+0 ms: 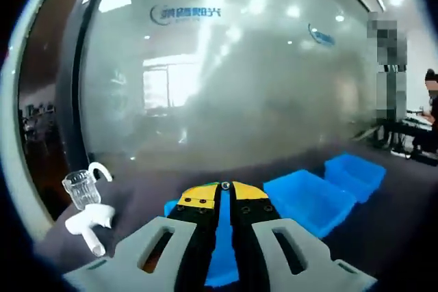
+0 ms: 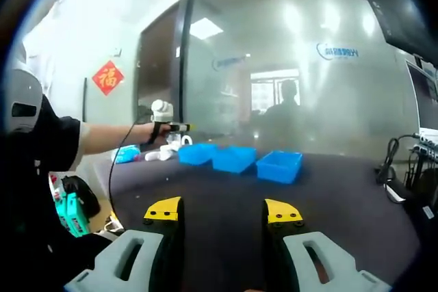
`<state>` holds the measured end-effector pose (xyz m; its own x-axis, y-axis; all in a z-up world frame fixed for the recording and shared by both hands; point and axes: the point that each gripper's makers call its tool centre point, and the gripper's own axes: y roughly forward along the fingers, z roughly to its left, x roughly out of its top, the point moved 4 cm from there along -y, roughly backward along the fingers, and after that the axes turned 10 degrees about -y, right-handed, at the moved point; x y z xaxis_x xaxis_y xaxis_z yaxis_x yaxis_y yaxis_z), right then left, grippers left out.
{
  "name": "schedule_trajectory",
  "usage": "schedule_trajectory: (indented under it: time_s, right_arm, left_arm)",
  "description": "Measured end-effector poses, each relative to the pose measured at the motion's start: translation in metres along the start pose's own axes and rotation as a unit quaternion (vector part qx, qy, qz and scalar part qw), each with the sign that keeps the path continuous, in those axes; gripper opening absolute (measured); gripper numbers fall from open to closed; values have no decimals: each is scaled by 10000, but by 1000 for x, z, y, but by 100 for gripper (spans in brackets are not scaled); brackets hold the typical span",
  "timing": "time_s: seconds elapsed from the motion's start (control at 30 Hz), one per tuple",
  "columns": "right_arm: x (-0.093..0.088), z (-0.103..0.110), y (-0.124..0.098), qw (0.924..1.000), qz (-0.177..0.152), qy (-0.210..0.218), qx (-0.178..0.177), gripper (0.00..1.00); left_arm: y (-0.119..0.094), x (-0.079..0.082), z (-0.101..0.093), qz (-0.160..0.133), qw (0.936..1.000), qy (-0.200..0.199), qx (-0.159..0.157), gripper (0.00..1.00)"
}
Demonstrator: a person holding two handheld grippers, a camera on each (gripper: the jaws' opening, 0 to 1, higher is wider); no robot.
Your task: Sort the screws, nuts, and washers into the corresponding bins
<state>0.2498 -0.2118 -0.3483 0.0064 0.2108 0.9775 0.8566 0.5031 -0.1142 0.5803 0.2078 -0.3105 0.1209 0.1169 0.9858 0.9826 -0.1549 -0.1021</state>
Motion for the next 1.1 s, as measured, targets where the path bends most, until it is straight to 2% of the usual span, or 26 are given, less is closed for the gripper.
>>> schedule_trajectory:
  time_s: [0.07, 0.3, 0.43, 0.7, 1.1]
  right_arm:
    - [0, 0, 0, 10000, -1, 2, -7, 41]
    - [1, -1, -1, 10000, 2, -2, -33, 41]
    - [3, 1, 1, 10000, -29, -4, -8, 41]
    - [7, 5, 1, 10000, -48, -31, 18, 41]
    - [10, 10, 5, 9999, -69, -79, 110, 41]
  left_arm:
    - [3, -3, 8, 107, 9993, 307, 171, 2]
    - [7, -7, 10, 170, 9984, 525, 147, 2]
    - [7, -9, 12, 205, 9984, 500, 150, 2]
    - [2, -17, 9, 338, 9981, 518, -17, 19]
    - [-39, -25, -7, 268, 9976, 496, -403, 28]
